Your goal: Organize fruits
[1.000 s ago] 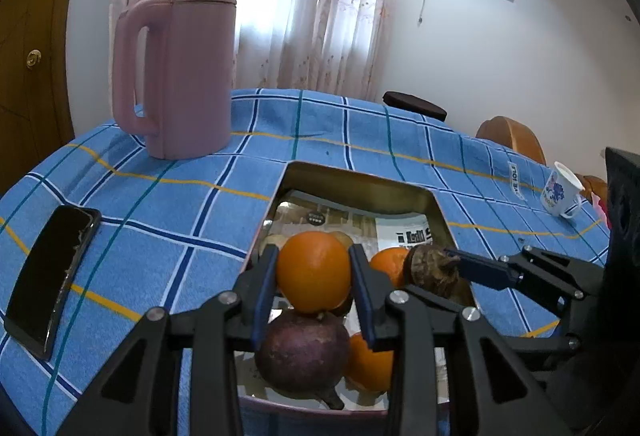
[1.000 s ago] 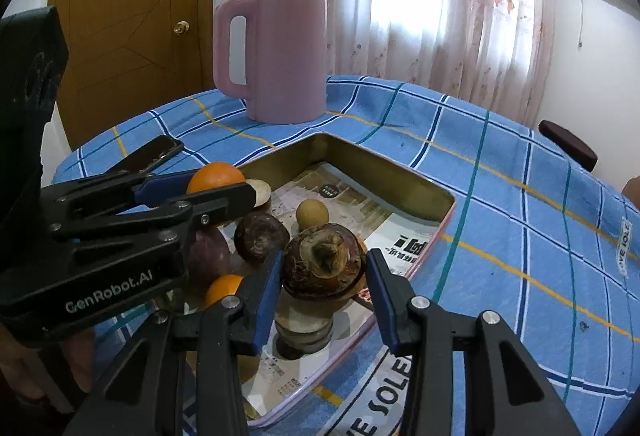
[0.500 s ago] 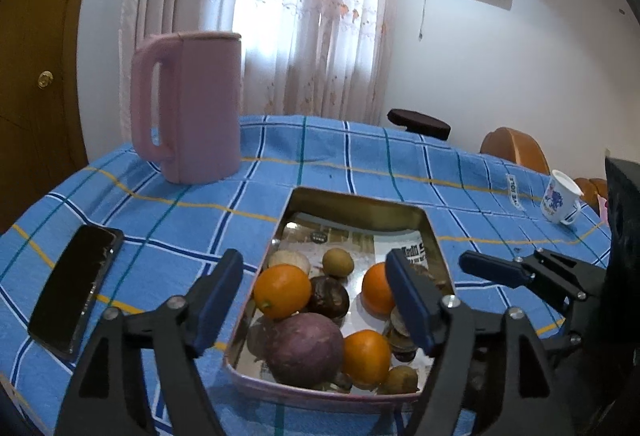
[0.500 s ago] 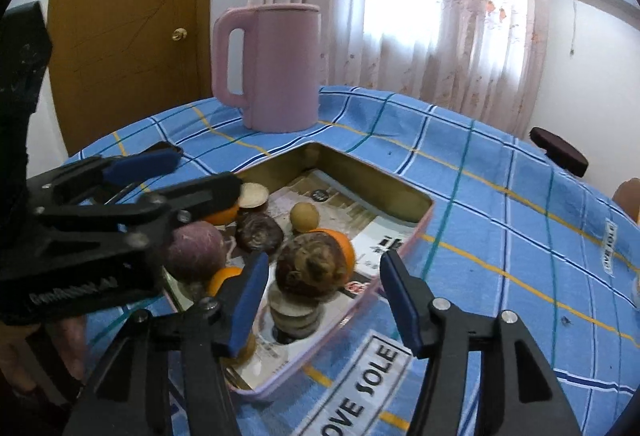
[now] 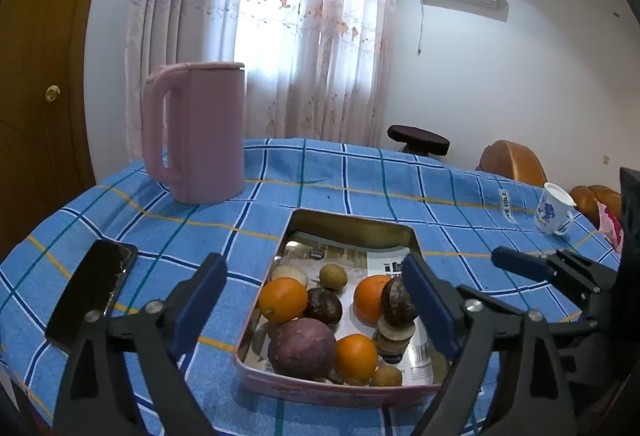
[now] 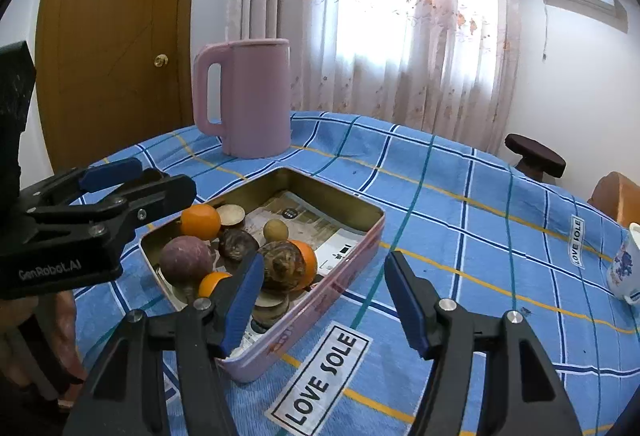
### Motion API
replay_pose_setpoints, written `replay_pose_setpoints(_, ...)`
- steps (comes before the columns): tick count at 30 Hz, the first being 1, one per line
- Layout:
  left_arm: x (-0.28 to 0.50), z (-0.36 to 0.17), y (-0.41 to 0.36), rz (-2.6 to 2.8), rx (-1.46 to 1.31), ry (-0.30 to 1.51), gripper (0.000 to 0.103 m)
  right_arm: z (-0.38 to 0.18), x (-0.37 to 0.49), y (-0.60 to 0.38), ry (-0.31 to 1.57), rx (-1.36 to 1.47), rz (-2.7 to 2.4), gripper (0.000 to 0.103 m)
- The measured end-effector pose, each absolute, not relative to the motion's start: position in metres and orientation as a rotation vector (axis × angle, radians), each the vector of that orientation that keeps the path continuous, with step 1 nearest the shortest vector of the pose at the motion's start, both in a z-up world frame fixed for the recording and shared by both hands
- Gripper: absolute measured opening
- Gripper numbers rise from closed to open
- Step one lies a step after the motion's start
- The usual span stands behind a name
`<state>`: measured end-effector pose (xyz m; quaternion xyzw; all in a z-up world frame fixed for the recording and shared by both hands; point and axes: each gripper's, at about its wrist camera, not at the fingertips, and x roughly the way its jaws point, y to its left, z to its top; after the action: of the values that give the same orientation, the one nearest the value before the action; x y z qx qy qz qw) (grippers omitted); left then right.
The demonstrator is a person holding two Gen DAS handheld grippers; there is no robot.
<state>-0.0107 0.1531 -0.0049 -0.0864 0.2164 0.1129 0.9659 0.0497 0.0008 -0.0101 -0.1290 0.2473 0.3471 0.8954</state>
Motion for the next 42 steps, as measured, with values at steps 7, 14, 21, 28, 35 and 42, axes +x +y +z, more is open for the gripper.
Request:
replay_pose_setpoints(7,-0.012,-0.002,0.149,0.23,-0.164,0.436,0.099,-0.004,0.048,-0.007,0.498,-0.241,0.712,0.065)
replay_pose_setpoints(14,-0.012,-0.002,0.147,0.235,-0.159,0.436,0.101,-0.001,0.043,-0.009,0.483,-0.225,0.718,0.066)
replay_pose_setpoints(21,-0.013,-0.001,0.148,0.246,-0.159,0.438,0.103,0.002,0.042,-0.011,0.474,-0.218,0.711,0.066)
replay_pose_setpoints(28,-0.013,-0.001,0.149,0.248,-0.156,0.436,0.103,0.005,0.041,-0.015,0.46,-0.212,0.701,0.069)
replay_pose_setpoints(35,-0.013,-0.001,0.148,0.25,-0.144,0.443,0.103,0.006,0.041,-0.016,0.453,-0.209,0.694,0.072)
replay_pose_setpoints(42,-0.011,0.0,0.142,0.254,-0.126,0.455,0.103,0.008,0.041,-0.02,0.442,-0.2,0.691,0.072)
